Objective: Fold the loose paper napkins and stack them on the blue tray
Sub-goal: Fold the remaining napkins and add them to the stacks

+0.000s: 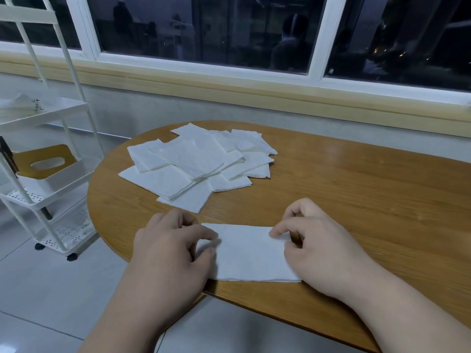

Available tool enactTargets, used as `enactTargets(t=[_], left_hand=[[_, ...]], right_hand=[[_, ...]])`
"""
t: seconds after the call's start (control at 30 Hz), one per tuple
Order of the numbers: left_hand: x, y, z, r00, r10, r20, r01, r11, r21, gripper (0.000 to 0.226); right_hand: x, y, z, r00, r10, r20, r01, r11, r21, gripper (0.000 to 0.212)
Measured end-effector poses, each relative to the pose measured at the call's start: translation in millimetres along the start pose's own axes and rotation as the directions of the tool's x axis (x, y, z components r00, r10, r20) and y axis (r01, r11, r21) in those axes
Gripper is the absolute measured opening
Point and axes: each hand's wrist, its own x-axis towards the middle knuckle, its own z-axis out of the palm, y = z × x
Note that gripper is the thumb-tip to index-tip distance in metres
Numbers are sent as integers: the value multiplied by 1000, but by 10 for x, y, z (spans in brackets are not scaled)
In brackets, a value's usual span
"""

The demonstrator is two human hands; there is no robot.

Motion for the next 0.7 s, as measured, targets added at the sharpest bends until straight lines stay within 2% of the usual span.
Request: enactTargets(t=[0.17,0.47,0.7], left_hand=[[2,-17,-37,987,58,147,-62,998,25,13],[-9,-56,-83,991,-6,131,5,1000,8,15],[-11,-152,-192,993,-77,91,76,997,14,16]], right_hand=[[29,16,-5,999,-13,50,12,1000,10,34],[48,-27,55,999,-18,-40,24,985,169,29],[368,-505,79,988,-154,-8,154,977,145,21]])
